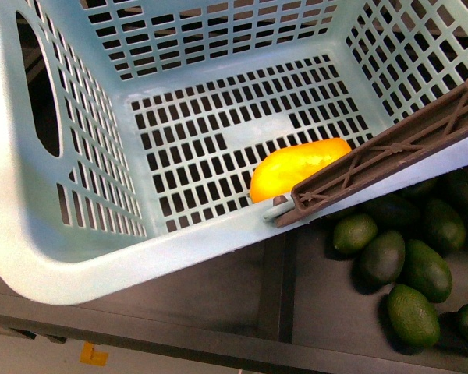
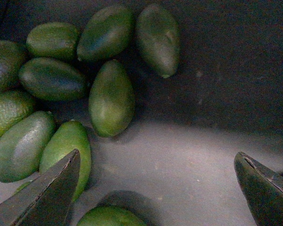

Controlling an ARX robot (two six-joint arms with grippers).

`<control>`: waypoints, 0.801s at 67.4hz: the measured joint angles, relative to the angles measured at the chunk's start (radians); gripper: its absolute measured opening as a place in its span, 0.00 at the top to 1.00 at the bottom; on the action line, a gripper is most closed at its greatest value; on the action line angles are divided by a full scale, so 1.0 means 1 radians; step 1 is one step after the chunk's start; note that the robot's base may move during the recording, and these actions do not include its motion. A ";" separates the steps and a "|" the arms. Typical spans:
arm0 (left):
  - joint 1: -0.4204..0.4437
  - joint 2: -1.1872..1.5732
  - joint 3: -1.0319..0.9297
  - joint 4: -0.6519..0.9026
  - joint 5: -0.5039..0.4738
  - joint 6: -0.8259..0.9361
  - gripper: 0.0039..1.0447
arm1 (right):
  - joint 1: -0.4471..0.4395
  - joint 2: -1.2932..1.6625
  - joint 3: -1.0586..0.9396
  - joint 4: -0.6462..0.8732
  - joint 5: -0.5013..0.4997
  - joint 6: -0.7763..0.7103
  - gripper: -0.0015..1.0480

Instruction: Pick mango and avocado into basket

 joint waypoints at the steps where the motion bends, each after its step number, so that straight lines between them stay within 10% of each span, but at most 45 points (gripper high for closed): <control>1: 0.000 0.000 0.000 0.000 -0.001 0.000 0.88 | 0.016 0.020 0.014 0.001 0.008 0.002 0.08; 22: 0.000 0.000 0.000 0.000 -0.009 0.000 0.88 | 0.191 0.170 0.176 -0.059 0.072 0.023 0.08; 54: 0.000 0.000 0.000 0.000 -0.006 0.000 0.88 | 0.233 0.347 0.382 -0.169 0.125 -0.003 0.08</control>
